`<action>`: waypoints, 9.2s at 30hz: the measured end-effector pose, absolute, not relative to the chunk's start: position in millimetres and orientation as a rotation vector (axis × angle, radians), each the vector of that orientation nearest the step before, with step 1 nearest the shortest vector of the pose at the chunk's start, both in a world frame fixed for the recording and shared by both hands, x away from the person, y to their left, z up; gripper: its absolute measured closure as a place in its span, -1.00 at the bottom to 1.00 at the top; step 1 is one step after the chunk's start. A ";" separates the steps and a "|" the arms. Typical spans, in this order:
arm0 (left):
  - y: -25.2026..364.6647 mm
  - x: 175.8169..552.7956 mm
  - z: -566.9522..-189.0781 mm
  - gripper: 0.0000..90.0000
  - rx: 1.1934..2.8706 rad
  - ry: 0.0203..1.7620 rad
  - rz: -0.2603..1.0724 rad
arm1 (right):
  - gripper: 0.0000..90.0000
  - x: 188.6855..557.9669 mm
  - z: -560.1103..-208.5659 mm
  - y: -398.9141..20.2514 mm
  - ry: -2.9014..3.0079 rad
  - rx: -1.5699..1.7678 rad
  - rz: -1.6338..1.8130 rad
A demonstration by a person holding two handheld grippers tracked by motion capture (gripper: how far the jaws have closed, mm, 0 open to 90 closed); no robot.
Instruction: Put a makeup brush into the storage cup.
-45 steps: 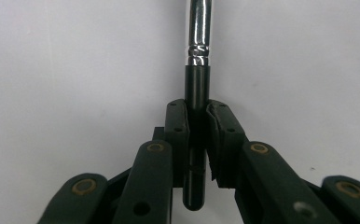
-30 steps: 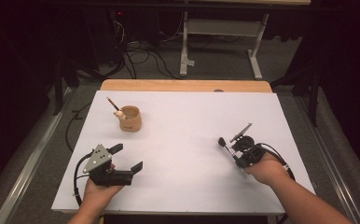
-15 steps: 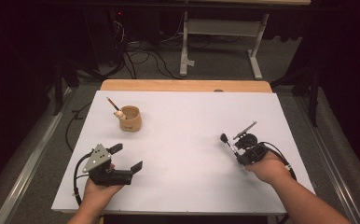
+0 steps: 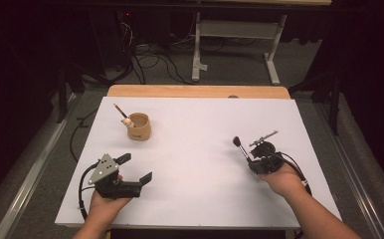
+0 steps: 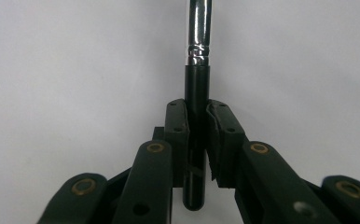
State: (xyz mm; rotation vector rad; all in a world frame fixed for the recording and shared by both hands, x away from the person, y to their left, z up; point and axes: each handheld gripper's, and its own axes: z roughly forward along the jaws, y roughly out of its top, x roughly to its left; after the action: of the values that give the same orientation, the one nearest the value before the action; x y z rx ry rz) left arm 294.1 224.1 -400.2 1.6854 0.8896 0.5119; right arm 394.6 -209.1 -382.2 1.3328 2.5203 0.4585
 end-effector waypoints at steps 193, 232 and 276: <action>132.4 338.7 -402.8 -0.99 1.717 0.750 0.331 | 0.81 353.4 -405.8 -147.9 2.065 0.840 1.395; 129.4 332.6 -399.5 -0.88 1.665 0.726 0.265 | 0.81 327.1 -416.0 -123.6 2.120 0.722 1.474; 133.1 331.8 -401.0 -0.04 1.613 0.732 0.209 | 0.81 316.3 -422.2 -103.4 2.189 0.664 1.500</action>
State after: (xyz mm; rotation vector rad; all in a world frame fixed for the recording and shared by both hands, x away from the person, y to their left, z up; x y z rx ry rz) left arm 331.8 133.1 -401.0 1.6130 0.7315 0.2091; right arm 316.3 -103.4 -422.2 0.6644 2.1886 1.4996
